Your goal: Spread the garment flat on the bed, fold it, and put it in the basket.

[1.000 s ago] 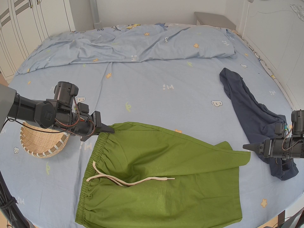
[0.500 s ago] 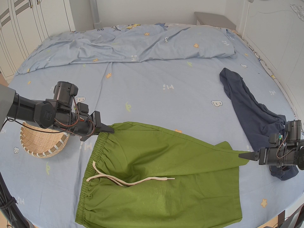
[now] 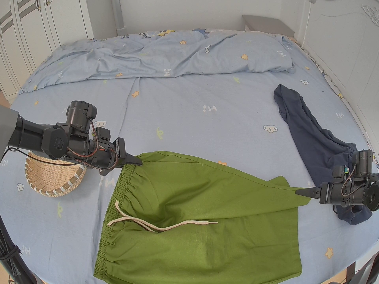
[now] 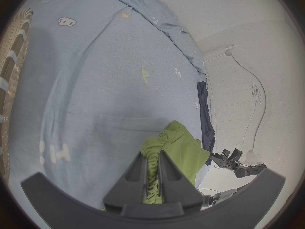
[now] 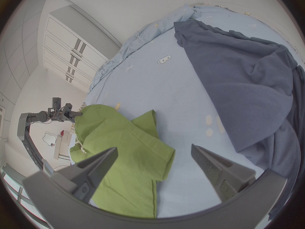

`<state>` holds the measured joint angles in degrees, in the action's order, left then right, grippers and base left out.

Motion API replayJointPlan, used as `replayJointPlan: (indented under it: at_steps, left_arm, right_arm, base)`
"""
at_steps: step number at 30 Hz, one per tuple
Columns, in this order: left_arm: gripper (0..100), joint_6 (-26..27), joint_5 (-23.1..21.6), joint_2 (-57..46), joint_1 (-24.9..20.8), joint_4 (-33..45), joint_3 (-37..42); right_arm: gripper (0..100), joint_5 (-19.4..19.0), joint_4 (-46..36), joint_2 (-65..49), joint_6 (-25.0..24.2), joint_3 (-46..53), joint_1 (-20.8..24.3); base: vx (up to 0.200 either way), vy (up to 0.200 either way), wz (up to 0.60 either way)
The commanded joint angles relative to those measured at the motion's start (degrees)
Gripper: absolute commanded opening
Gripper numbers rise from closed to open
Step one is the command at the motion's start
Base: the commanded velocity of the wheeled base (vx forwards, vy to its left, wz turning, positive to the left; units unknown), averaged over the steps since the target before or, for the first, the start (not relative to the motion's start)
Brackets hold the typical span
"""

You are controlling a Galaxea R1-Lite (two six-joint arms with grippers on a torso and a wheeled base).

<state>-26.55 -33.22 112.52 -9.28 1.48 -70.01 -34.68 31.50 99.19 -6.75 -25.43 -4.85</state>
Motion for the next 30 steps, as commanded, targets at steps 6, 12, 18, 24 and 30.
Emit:
replayJointPlan:
  at_steps: [6, 12, 18, 24, 30]
  left_arm:
    - [0, -0.08, 0.0, -0.11, 0.05, 0.02, -0.04]
    - [0, -0.08, 0.0, -0.11, 0.14, 0.02, -0.04]
    - [0, 0.18, 0.26, -0.19, 0.58, 0.02, 0.31]
    - [0, 0.27, 2.63, -3.01, 0.75, -1.21, 2.86]
    - [0, 0.18, 3.34, -6.44, 1.45, -10.62, 8.75]
  right_arm:
    - [0, -0.03, 1.81, 1.53, -0.89, -0.23, 0.11]
    - [0, -0.03, 1.81, 1.26, -0.98, -0.15, 0.11]
    - [0, 0.4, 1.02, -0.67, -1.33, -2.43, 0.81]
    - [0, 0.67, -3.81, -7.96, -7.75, -8.23, 4.76]
    - [0, 1.2, -14.63, -15.17, -8.01, -15.79, 7.75]
  base:
    - [0.0, 0.0, 0.0]
    - [0.0, 0.0, 0.0]
    - [0.0, 0.0, 0.0]
    - [0.0, 0.0, 0.0]
    - [0.0, 0.0, 0.0]
